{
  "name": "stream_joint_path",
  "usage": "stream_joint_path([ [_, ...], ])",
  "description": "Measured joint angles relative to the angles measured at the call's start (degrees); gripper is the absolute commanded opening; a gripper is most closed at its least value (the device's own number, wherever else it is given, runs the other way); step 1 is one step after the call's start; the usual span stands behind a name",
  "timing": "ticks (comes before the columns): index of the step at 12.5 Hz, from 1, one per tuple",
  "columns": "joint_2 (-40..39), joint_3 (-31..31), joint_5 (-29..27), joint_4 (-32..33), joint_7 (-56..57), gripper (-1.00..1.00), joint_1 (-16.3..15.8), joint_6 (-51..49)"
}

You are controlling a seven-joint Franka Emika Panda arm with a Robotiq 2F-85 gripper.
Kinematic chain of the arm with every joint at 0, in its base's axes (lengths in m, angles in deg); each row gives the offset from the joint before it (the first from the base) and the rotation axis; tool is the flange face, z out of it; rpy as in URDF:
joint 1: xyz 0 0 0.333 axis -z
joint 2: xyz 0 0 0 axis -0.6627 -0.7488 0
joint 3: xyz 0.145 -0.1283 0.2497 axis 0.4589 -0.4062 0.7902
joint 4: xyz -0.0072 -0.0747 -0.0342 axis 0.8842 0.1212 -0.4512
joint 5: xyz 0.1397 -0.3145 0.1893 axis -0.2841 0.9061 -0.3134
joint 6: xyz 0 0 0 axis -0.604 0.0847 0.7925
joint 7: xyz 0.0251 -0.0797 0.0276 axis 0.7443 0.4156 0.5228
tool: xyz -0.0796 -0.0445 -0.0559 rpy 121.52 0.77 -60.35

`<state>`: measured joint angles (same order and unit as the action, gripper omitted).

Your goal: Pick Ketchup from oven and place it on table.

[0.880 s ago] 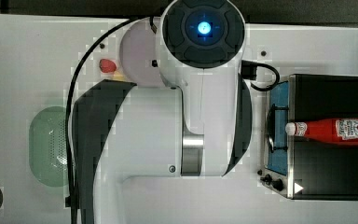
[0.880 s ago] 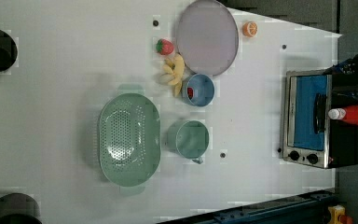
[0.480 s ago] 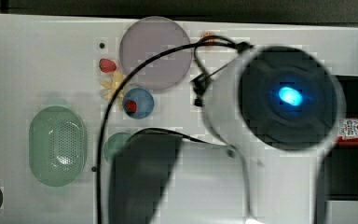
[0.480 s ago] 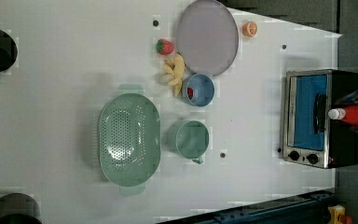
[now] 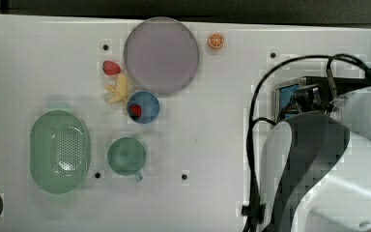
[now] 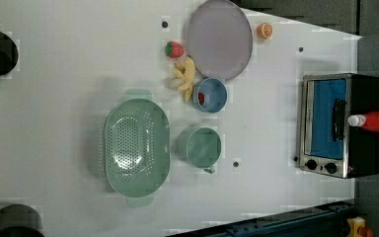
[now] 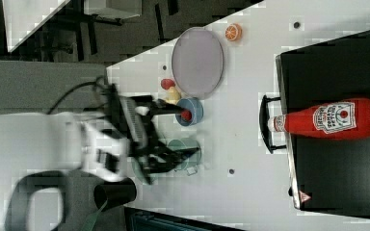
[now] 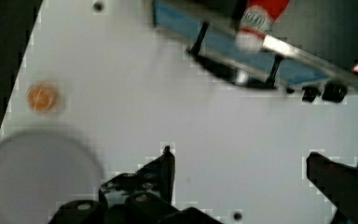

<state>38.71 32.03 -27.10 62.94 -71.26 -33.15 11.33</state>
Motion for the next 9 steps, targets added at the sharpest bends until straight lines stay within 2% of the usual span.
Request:
stream_joint_path([
  [3, -4.53, -4.38, 0.13, -0.73, 0.03, 1.0, -0.85, 2.55],
  [4, -5.46, -8.99, -0.6, -1.45, 0.03, 1.0, -0.55, 6.93],
  [5, -5.38, -9.47, -0.11, -1.18, 0.06, 1.0, 0.74, 10.29],
  [9, -11.42, -16.42, -0.97, -0.78, 0.17, 1.0, 1.38, 17.63],
])
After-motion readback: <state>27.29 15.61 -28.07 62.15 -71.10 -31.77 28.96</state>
